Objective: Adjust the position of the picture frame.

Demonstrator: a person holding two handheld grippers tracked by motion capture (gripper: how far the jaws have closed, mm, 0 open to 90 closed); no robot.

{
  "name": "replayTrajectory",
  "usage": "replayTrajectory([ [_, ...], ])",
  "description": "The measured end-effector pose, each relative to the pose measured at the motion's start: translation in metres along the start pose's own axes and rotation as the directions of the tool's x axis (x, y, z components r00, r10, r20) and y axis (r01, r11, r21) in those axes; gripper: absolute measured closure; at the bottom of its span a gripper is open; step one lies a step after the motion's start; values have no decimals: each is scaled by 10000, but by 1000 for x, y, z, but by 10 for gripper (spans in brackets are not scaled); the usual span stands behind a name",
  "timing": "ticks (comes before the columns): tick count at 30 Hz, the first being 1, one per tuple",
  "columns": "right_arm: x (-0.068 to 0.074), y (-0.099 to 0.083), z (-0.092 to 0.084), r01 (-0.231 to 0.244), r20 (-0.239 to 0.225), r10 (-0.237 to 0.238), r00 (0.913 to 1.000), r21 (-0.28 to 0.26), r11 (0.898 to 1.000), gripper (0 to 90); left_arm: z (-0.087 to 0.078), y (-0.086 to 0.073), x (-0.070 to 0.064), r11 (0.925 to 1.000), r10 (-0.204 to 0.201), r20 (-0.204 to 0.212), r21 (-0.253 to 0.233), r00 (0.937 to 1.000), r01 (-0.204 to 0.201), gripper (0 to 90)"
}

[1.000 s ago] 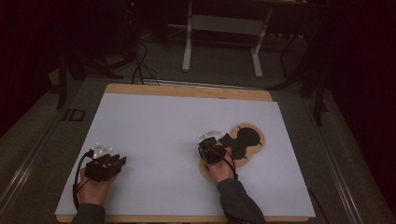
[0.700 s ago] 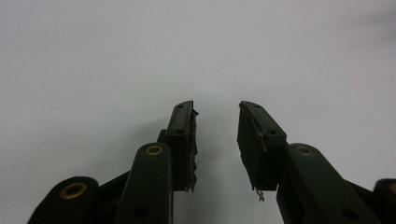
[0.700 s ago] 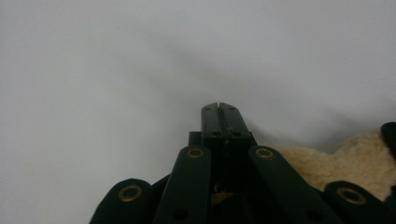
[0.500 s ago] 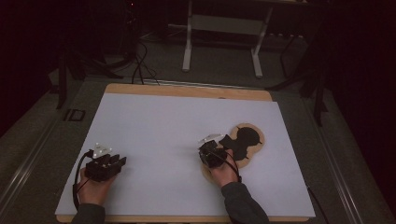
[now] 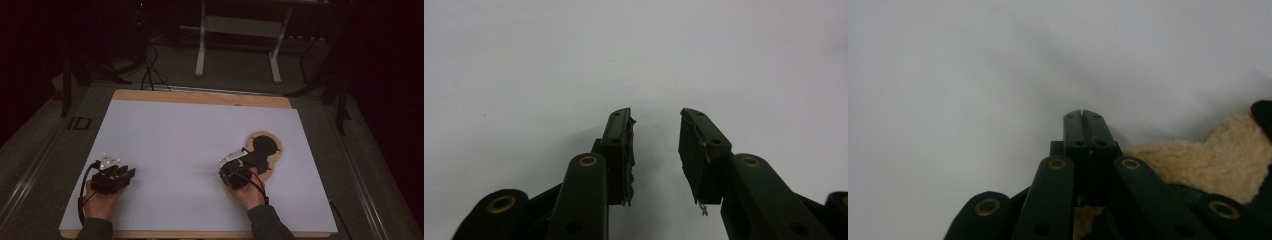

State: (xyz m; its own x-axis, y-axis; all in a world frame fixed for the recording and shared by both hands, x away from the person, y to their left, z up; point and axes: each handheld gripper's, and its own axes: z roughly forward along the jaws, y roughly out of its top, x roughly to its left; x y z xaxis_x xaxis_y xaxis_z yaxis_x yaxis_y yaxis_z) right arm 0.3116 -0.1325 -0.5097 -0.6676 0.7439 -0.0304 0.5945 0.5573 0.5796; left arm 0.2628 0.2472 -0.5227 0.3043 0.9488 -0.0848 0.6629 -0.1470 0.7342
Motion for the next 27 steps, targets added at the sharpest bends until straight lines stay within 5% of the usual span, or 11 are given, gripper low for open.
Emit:
replayTrajectory([
  [27,-12,-43,-33,271,-66,-269,9996,388,9989,900,0,0,-2,9999,-63,128,-80,9999,64,671],
])
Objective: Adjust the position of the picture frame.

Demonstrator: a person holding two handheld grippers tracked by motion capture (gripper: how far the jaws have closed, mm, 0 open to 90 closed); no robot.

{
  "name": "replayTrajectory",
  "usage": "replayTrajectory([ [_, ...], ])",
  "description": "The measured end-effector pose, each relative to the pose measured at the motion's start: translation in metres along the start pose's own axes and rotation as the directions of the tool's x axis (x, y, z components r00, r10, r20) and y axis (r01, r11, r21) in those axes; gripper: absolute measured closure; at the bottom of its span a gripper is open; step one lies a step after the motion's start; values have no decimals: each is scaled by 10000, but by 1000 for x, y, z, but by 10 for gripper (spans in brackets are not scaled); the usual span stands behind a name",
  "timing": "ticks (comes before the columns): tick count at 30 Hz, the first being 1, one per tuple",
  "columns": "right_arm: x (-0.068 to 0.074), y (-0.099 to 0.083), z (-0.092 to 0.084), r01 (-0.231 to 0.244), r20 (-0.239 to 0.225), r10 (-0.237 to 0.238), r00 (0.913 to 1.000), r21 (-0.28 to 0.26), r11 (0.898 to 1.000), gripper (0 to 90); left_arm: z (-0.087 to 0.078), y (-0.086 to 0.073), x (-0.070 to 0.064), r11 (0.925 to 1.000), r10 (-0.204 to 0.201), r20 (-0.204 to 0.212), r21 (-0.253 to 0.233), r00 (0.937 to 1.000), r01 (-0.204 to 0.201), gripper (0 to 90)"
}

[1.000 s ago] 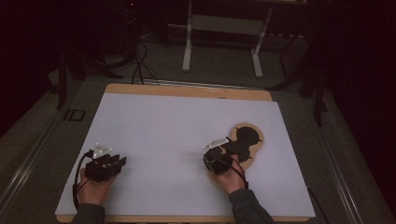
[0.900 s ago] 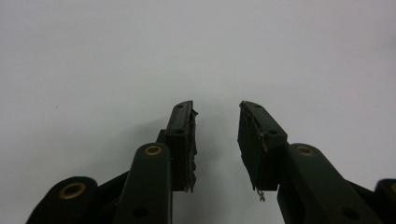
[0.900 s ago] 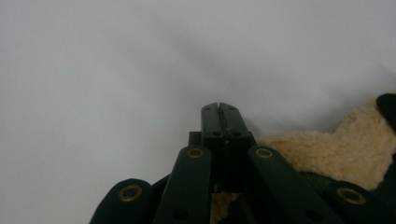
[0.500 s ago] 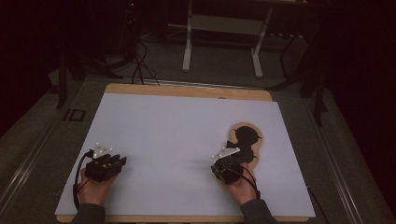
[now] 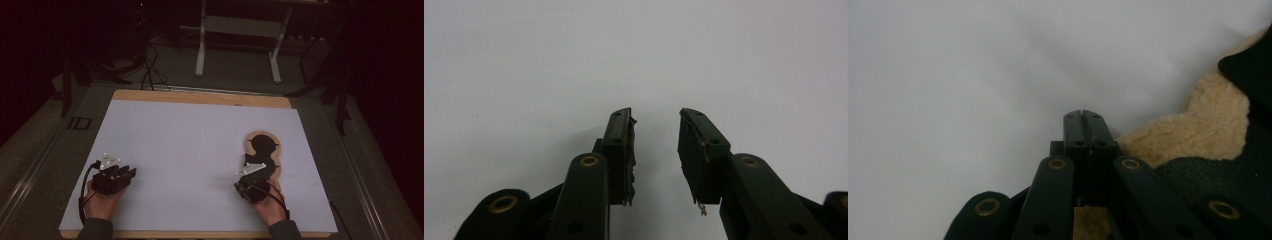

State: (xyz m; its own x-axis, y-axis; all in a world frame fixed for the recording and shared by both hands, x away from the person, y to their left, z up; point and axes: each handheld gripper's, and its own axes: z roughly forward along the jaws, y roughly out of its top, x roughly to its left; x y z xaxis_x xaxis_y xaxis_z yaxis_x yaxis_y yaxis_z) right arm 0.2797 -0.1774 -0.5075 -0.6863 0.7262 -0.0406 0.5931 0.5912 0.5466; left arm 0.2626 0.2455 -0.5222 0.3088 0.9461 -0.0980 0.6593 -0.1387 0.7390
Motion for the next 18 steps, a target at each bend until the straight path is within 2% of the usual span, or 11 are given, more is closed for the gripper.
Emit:
replayTrajectory([
  [4,-1,-1,-2,-10,-74,10,10000,-18,10000,900,0,0,0,10000,37,8,14,10000,-37,667],
  [5,-3,-2,-7,180,-247,-188,9995,-310,9994,900,1,0,-1,10000,44,21,30,10000,-44,665],
  [6,-5,-2,-9,104,-262,-115,9996,-399,9991,900,1,0,-1,10000,63,46,41,10000,-63,663],
  [11,-26,-7,-27,-547,-219,528,9984,-970,9938,900,2,0,-3,9999,108,138,64,9998,-109,643],
  [12,-26,-7,-27,-547,-219,528,9984,-970,9938,900,2,0,-3,9999,108,138,64,9998,-109,640],
  [13,-36,-11,-32,-897,-147,886,9960,-1159,9892,900,1,0,-3,9999,112,152,54,9998,-113,637],
  [18,-59,-18,-37,-1380,288,1434,9893,-1406,9804,900,1,0,-2,9999,128,175,63,9998,-129,635],
])
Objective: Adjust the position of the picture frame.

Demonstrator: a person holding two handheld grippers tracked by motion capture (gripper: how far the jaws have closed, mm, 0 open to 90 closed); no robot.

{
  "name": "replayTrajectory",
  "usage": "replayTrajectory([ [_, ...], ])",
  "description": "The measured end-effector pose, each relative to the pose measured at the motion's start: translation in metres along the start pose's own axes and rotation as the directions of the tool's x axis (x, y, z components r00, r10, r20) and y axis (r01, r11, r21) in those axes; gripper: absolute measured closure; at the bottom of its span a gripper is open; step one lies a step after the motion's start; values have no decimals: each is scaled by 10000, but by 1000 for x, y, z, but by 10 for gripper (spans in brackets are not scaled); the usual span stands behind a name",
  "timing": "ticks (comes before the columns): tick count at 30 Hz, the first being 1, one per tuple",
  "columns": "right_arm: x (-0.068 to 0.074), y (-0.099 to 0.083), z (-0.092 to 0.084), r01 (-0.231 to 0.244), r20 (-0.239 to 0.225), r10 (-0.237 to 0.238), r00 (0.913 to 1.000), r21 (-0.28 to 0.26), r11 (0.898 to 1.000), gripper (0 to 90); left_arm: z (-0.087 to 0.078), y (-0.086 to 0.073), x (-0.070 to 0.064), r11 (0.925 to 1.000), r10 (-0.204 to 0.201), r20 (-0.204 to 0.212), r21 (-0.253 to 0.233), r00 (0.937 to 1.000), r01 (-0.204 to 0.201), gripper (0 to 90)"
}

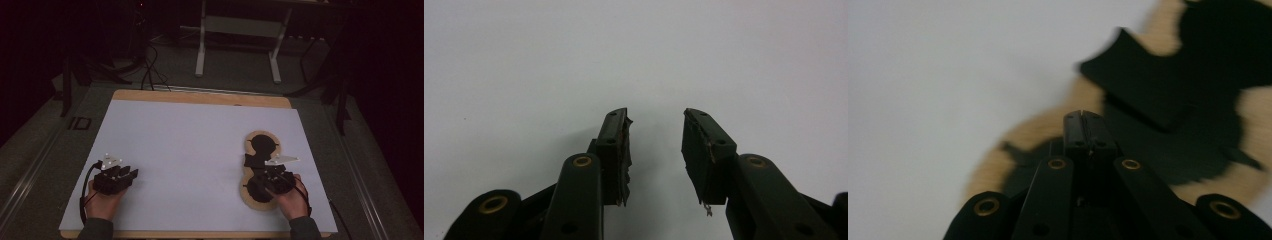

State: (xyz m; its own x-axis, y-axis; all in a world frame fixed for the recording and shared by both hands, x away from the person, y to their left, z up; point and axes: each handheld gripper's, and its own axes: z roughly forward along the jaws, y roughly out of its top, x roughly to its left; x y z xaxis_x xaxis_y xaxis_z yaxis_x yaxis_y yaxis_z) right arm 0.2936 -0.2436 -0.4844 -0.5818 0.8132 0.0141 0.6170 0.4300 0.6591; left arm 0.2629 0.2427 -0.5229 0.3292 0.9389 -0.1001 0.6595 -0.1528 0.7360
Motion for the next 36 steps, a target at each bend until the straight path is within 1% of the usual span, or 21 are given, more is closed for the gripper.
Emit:
replayTrajectory([
  [4,-22,-2,0,-552,470,556,9973,-89,9984,900,0,0,-1,10000,66,-7,29,10000,-66,635],
  [7,-40,-5,1,-1028,778,1053,9914,-356,9941,900,0,0,-2,10000,82,16,39,10000,-82,637],
  [10,-56,-7,5,-1703,1084,1754,9785,-546,9839,900,1,0,-2,9999,105,4,80,9999,-105,637],
  [13,-68,-10,9,-2137,1404,2216,9650,-692,9745,900,0,0,-2,10000,75,13,39,10000,-75,638],
  [18,-85,-11,12,-2883,1842,3015,9355,-955,9528,900,0,0,-2,9999,106,12,53,9999,-106,643],
  [22,-93,-10,17,-3343,1880,3486,9182,-1038,9367,900,0,0,-1,10000,30,22,37,10000,-30,658],
  [24,-95,-9,22,-3471,1943,3593,9128,-948,9330,900,0,0,-1,10000,7,50,-21,10000,-7,660],
  [25,-96,-8,25,-3588,1955,3697,9083,-898,9291,900,-1,0,0,10000,-10,50,-36,10000,10,660],
  [29,-98,-6,34,-3882,2001,3950,8966,-741,9186,900,-1,-1,1,9999,-79,101,-72,9999,79,660],
  [31,-99,-5,40,-3875,2147,3893,8957,-519,9204,900,-1,-1,1,9999,-97,115,-89,9999,98,660],
  [34,-97,-2,44,-3981,2274,3972,8891,-440,9163,900,-2,-1,1,9999,-114,130,-102,9999,115,660],
  [35,-97,-1,45,-3941,2312,3926,8902,-415,9181,900,-2,-1,1,9999,-124,137,-113,9998,126,660],
  [36,-97,1,46,-3956,2290,3930,8906,-363,9177,900,-2,-1,1,9998,-147,133,-110,9998,149,660],
])
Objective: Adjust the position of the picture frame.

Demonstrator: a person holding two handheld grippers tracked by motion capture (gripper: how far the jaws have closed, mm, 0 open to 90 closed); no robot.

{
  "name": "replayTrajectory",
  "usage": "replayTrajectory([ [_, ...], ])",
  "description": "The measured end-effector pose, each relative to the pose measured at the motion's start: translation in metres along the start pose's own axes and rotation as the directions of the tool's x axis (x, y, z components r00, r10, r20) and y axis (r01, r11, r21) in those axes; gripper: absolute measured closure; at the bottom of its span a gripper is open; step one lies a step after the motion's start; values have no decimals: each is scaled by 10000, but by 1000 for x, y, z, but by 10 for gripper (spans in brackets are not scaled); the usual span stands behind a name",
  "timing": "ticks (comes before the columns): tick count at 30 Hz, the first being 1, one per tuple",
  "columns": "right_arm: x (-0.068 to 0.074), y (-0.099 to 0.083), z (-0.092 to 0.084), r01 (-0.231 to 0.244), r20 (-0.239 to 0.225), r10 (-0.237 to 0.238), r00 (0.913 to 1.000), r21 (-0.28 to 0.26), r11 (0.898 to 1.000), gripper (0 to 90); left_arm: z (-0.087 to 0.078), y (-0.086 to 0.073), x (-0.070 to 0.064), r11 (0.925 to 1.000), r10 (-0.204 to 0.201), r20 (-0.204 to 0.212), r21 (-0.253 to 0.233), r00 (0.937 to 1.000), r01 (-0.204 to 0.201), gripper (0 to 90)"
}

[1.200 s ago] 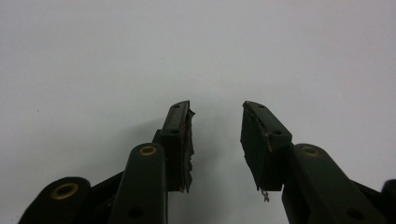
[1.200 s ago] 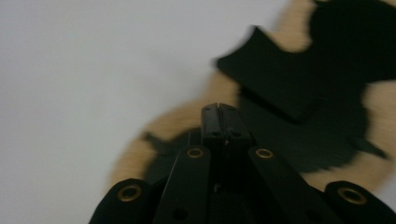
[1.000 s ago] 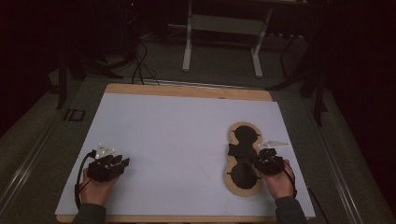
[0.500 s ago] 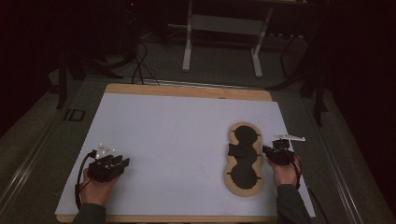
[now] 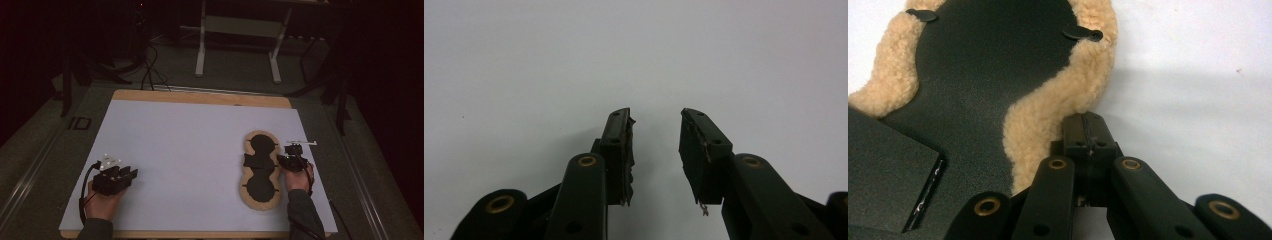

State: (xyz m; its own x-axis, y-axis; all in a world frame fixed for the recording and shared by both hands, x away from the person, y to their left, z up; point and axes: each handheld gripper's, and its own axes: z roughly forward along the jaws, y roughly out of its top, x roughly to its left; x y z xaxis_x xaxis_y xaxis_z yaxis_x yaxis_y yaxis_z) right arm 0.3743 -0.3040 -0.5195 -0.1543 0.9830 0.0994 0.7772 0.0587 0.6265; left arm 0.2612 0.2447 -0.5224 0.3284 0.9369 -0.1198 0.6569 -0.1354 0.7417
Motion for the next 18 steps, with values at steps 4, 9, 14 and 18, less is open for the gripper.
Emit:
replayTrajectory([
  [4,4,4,3,22,-76,-22,10000,64,10000,900,0,0,0,10000,-7,1,10,10000,7,660],
  [9,15,8,7,204,-150,-201,9997,175,9996,900,0,0,1,10000,-32,1,-15,10000,32,661],
  [14,29,12,12,411,-375,-402,9985,248,9988,900,-2,0,2,9998,-119,47,-148,9999,120,661],
  [18,45,16,16,792,-581,-770,9953,361,9962,900,-3,0,2,9997,-170,59,-181,9998,171,661],
])
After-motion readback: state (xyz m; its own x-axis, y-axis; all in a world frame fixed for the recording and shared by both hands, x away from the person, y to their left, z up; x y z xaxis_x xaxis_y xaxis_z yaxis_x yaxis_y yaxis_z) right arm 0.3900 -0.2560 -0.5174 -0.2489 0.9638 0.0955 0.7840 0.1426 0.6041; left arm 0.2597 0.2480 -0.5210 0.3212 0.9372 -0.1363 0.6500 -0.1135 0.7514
